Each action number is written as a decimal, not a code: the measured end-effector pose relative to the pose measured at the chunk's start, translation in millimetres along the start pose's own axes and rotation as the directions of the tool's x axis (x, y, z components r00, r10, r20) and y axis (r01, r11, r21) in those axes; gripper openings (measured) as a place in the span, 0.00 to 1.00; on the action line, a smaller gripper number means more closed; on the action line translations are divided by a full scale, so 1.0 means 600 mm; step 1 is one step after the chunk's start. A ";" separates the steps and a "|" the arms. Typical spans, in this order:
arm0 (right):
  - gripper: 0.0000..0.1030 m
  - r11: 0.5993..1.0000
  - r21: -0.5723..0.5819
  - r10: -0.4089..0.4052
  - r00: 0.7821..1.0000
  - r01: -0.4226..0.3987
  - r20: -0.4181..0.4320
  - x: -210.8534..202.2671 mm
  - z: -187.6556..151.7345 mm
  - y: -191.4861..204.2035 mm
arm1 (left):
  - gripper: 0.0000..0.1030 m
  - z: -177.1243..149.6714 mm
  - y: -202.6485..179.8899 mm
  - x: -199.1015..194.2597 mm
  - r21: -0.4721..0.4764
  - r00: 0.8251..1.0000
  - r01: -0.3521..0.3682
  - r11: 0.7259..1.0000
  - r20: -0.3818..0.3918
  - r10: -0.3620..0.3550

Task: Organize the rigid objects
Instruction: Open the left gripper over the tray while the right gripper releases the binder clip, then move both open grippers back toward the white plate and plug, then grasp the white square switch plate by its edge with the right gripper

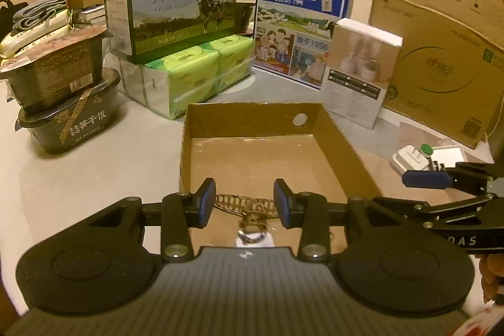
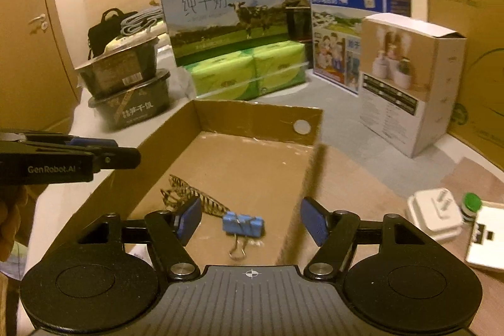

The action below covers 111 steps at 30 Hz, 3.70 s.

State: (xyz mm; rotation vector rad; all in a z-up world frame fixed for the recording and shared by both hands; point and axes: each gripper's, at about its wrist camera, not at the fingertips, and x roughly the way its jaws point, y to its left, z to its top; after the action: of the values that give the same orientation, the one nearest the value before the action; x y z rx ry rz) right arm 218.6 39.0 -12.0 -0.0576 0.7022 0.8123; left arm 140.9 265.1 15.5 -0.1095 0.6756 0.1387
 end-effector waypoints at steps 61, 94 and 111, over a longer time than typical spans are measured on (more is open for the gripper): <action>0.69 0.906 0.254 -0.343 0.939 0.339 -0.028 -0.354 -0.166 -0.196 | 0.74 -0.092 -0.329 -0.124 0.041 0.984 0.174 0.984 -0.032 -0.173; 0.56 0.900 0.256 -0.351 0.935 0.353 -0.054 -0.143 -0.096 -0.376 | 0.74 0.015 -0.396 0.149 0.186 0.970 0.232 0.955 -0.117 -0.213; 0.04 0.884 0.298 -0.349 0.932 0.361 -0.092 -0.145 -0.109 -0.401 | 0.74 0.003 -0.413 0.169 0.186 0.963 0.253 0.949 -0.142 -0.228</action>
State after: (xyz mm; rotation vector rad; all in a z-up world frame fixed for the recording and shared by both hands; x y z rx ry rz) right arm 305.2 -205.9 -61.9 0.0829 0.8182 0.3418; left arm 260.9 30.8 -33.1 -0.0033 0.7863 -0.1740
